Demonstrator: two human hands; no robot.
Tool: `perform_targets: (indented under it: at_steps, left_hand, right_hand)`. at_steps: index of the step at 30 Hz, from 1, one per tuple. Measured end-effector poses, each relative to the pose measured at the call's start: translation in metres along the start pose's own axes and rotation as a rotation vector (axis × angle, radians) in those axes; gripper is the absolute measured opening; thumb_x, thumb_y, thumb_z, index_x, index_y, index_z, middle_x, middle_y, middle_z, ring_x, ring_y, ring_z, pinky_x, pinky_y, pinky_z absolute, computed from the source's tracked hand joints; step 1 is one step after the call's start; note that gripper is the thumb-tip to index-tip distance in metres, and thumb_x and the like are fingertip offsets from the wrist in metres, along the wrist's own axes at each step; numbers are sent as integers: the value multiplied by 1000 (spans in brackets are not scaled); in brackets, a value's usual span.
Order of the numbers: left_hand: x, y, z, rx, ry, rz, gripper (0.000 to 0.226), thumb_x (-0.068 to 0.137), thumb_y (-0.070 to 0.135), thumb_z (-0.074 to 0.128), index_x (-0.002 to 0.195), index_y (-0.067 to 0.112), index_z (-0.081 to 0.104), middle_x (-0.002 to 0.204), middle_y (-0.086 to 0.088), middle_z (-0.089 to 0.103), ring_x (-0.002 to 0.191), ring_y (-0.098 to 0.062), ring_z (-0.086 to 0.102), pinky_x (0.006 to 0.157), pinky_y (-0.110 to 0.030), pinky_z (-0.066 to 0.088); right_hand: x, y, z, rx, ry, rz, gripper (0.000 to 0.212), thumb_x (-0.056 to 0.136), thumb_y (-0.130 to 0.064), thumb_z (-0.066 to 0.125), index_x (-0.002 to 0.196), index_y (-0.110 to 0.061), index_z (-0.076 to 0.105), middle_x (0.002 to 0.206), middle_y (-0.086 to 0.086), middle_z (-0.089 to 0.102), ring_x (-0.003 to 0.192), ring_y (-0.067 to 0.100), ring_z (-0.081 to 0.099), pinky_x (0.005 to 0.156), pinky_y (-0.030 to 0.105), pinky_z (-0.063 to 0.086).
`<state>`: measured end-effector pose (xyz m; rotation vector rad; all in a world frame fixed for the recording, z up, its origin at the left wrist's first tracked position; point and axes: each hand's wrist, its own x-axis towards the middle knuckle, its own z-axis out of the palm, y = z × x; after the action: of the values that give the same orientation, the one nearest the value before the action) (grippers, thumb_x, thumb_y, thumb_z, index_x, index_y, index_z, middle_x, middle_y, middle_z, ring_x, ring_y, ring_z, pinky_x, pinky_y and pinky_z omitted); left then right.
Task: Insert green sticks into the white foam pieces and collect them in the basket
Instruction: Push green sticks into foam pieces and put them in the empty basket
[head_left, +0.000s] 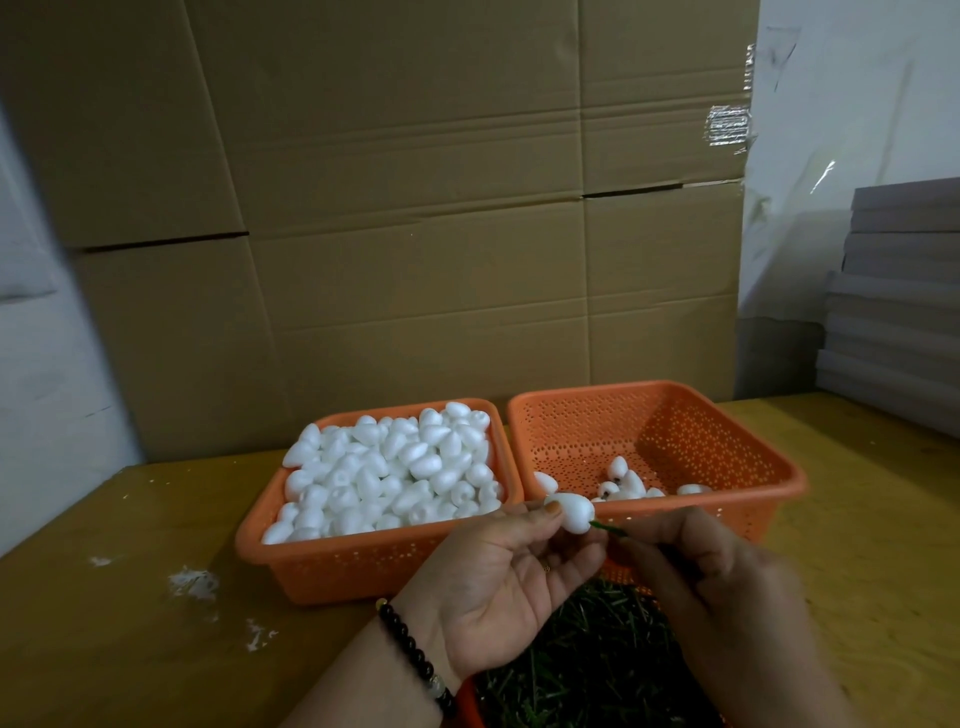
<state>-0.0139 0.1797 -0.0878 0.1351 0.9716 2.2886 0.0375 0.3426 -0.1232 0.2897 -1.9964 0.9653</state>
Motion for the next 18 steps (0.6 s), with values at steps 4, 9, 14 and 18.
perform_targets:
  at_steps: [4,9,14,18]
  left_hand:
    - [-1,-1,1,13,-19,0,28,79,-3,60,106,-6,63,94,-21,68,77,-25,71,65,-34,60]
    - [-1,-3,3,51,-19,-13,22,78,-3,60,98,-7,69,95,-22,67,79,-25,70,64,-33,59]
    - [-1,-6,4,67,-3,-2,26,77,-2,61,102,-8,65,92,-21,68,78,-24,70,63,-32,59]
    - [0,-6,4,80,6,7,31,77,-1,61,107,-8,60,91,-19,69,78,-23,70,64,-31,59]
  right_hand:
    - [-1,1,0,11,13,-8,12,73,-22,70,84,-18,73,73,-16,70,66,-8,64,57,10,50]
    - [-1,5,2,-27,29,-25,8,74,-20,77,79,-16,73,77,-17,69,72,-9,63,64,1,43]
    - [-1,5,2,-22,32,-44,8,69,-18,72,78,-17,73,78,-19,68,74,-11,62,65,0,42]
    - [-1,7,3,-15,47,-42,6,73,-19,77,77,-15,73,78,-18,68,73,-9,63,63,4,46]
